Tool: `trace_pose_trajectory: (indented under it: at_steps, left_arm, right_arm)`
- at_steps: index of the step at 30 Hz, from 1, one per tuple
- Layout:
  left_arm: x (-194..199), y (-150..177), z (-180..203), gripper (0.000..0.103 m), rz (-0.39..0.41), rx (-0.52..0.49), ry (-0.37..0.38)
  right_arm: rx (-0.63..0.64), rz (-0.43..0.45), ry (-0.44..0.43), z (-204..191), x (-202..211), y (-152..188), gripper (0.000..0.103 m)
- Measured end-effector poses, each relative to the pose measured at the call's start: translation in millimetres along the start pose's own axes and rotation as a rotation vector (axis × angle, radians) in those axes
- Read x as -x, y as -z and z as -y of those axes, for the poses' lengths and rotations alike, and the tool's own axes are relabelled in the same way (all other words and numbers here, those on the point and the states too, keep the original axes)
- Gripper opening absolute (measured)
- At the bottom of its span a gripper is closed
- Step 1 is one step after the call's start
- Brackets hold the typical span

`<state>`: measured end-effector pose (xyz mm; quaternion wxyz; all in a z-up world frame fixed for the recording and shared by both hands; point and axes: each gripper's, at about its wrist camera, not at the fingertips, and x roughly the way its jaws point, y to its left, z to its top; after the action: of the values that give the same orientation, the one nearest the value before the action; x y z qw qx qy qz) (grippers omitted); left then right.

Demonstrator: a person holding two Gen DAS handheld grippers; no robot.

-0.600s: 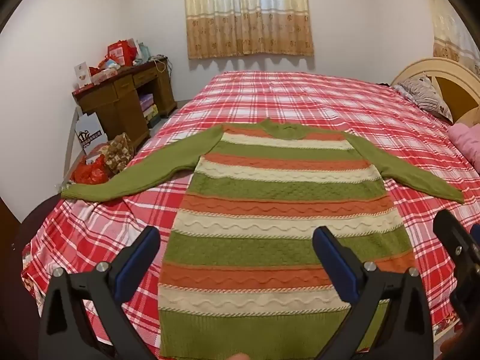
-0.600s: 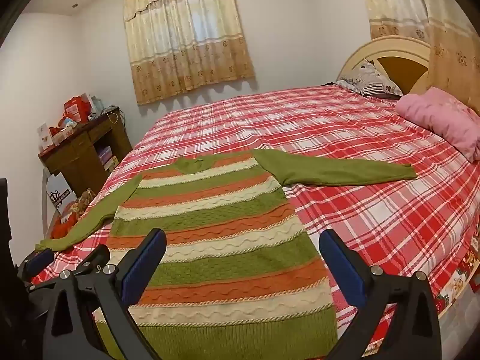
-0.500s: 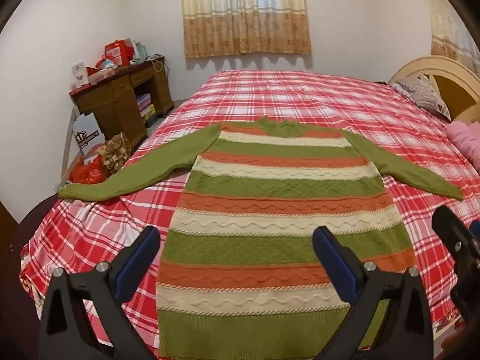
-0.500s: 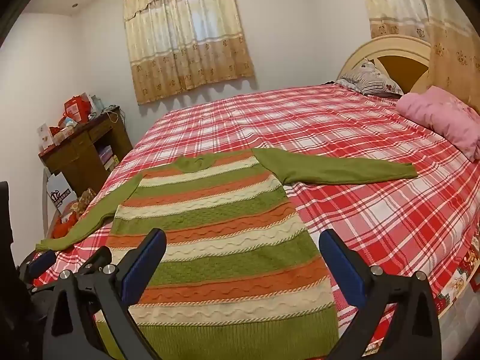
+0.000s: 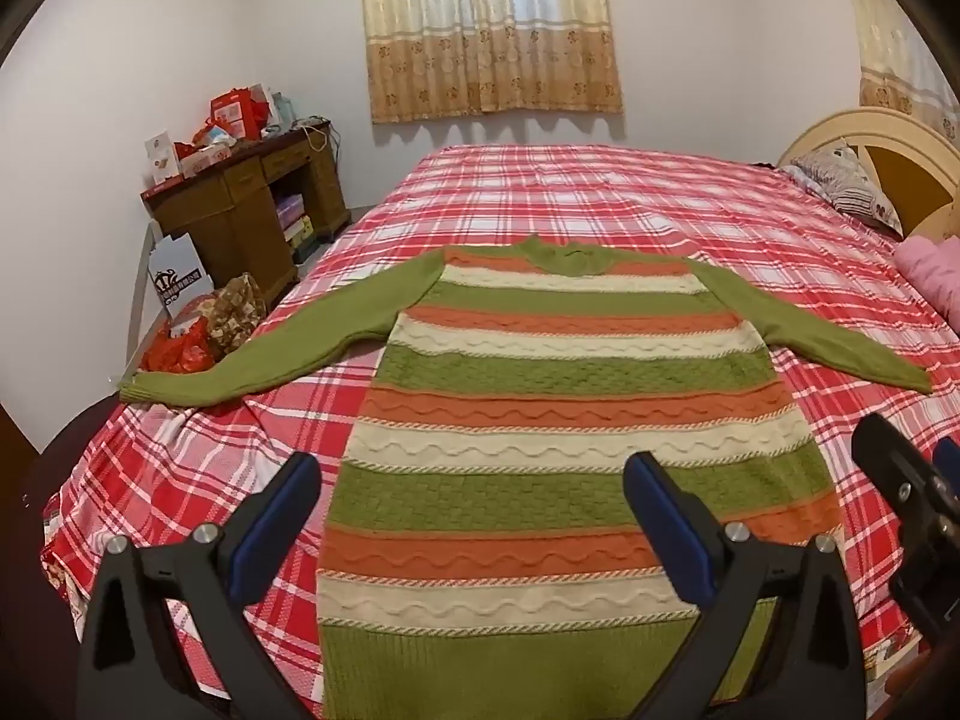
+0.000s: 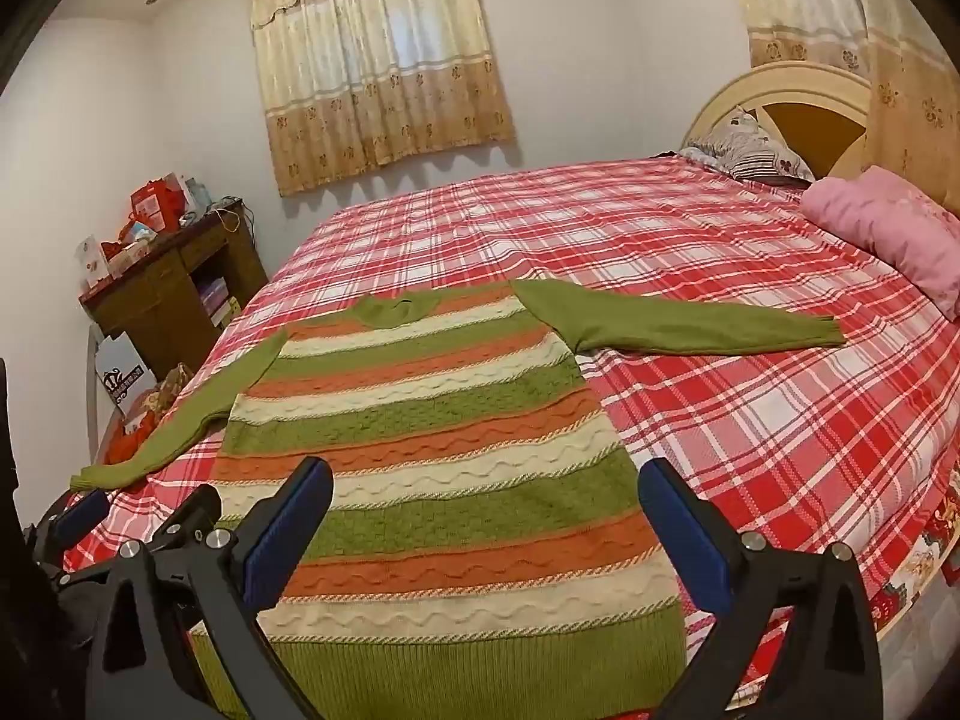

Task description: Fold small clothes

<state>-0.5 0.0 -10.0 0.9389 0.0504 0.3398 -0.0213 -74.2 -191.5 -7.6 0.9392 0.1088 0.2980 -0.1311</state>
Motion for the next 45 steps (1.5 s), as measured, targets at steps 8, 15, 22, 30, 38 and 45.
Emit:
trace_pose_trajectory:
  at_steps: [8,15,22,30,38,45]
  left_arm:
    - [1.6,2.5,3.6,0.102,0.006,-0.014,0.001]
    - [3.0,2.3,4.5,0.102,0.017,-0.022,-0.010]
    - [3.0,2.7,4.7,0.102,0.018,-0.022,-0.010]
    - [3.2,3.1,5.3,0.102,0.017,-0.023,-0.009]
    - [2.3,5.5,7.2,0.102,0.011,-0.022,-0.007]
    - [0.2,5.8,5.8,0.102,0.002,-0.019,-0.003]
  right_arm:
    - [-0.008,-0.008,-0.007,1.7,-3.4,2.4,0.102]
    - [-0.011,-0.010,-0.010,2.2,-3.1,2.7,0.102]
    - [-0.013,-0.013,-0.012,2.1,-4.2,3.9,0.102]
    - [-0.011,-0.018,-0.013,1.6,-4.2,3.8,0.102]
    - [-0.013,-0.018,-0.013,1.3,-4.7,4.1,0.102]
    - [-0.012,-0.025,-0.016,0.6,-6.3,4.4,0.102]
